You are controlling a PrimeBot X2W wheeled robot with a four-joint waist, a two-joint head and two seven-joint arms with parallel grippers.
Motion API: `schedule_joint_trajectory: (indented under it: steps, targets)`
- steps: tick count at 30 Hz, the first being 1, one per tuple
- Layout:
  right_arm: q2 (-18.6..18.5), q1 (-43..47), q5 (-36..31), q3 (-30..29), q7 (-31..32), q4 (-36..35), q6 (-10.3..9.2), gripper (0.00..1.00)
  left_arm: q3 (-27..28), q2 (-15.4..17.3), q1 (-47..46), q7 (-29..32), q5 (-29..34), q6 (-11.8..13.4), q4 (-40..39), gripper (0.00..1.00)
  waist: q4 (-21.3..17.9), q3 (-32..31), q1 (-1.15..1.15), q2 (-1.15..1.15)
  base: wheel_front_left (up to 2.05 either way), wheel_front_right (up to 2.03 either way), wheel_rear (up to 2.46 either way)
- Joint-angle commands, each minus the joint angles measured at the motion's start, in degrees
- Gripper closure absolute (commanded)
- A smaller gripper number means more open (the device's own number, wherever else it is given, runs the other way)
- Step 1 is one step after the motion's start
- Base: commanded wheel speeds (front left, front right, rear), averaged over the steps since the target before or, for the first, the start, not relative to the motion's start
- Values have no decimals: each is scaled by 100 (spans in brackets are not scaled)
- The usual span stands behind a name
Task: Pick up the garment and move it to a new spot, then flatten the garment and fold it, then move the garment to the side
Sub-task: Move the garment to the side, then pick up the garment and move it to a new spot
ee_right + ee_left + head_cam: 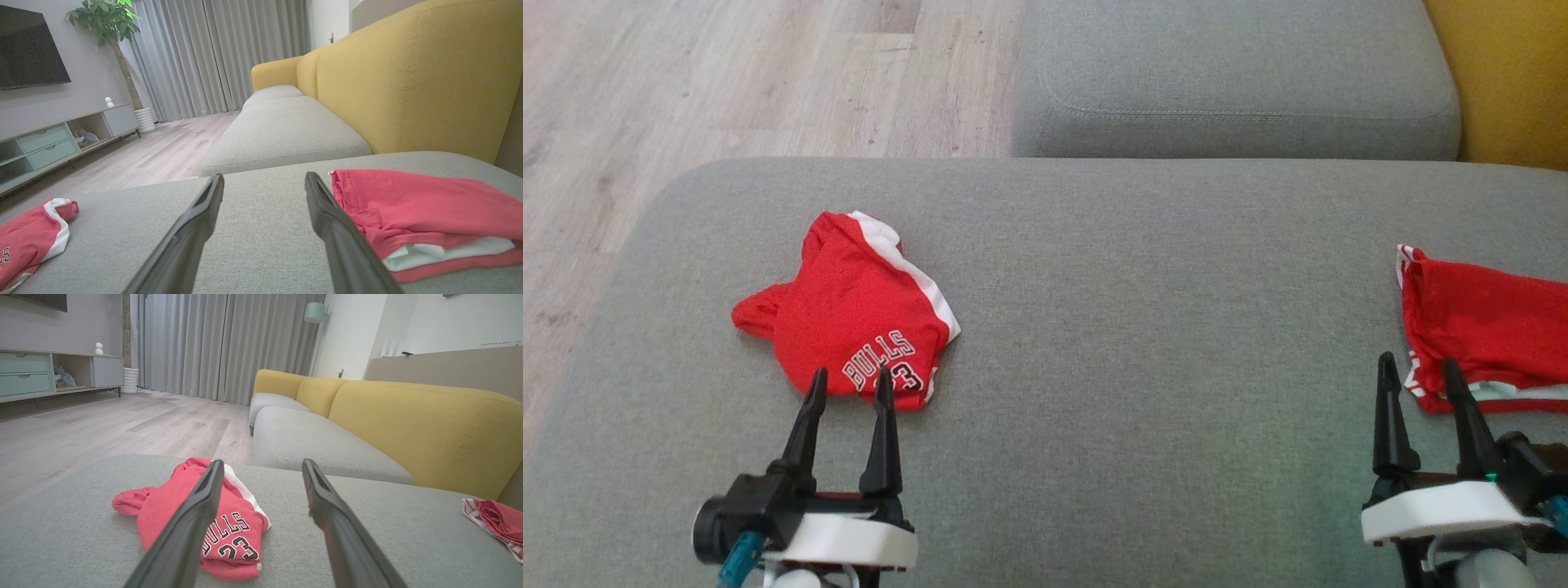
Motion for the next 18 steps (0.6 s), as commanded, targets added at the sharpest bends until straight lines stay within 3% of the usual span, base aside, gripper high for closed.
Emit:
schedule_joint_trajectory:
  steps: [1, 10, 18]
  targets:
    - [-41, -153, -9, 165, -78, -207, -5, 0, 204, 9, -190, -46, -13, 17, -209, 0, -3, 0, 0, 0, 0, 0, 0]
    - [-40, -140, 33, 209, -78, -169, -5, 0, 195, 9, -237, -46, -5, -9, -184, 0, 12, -3, 0, 0, 0, 0, 0]
    - [-40, -102, 73, 394, -78, -125, -5, 0, 264, 9, -265, -46, 35, 7, -173, 0, 391, -31, 0, 0, 0, 0, 0]
